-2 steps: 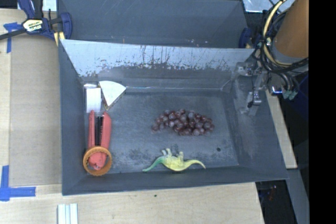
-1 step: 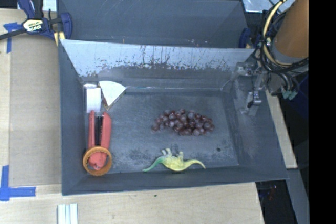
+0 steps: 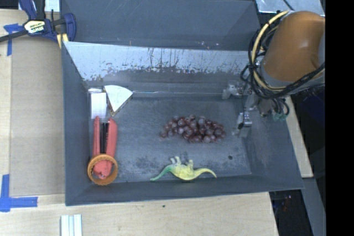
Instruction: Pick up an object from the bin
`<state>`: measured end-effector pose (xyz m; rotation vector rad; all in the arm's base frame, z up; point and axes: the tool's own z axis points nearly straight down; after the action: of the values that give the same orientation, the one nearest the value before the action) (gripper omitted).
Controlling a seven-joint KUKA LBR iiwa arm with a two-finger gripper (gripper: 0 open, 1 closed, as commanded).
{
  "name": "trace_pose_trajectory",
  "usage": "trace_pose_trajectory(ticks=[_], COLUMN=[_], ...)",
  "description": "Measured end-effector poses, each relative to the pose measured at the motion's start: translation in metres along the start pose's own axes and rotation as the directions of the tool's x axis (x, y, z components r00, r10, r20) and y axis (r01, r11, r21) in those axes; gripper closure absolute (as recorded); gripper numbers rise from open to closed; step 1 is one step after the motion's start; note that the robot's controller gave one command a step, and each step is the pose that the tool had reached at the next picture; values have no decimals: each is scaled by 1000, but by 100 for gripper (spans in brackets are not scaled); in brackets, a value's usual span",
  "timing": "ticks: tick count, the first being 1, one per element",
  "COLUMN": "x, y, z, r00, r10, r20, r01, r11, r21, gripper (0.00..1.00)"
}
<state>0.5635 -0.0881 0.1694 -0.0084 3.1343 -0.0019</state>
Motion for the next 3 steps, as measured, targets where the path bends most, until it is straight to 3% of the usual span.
trace_pose_trajectory(ticks=[1, 2, 3], x=[0, -14, -16], y=[17, 48, 71], z=[15, 30, 53], r00=[1000, 999, 998], r10=[31, -43, -64], r20=[5, 10, 12], r01=[-31, 43, 64], r11=[1000, 999, 998], r21=[2, 4, 2], gripper=[0, 0, 0])
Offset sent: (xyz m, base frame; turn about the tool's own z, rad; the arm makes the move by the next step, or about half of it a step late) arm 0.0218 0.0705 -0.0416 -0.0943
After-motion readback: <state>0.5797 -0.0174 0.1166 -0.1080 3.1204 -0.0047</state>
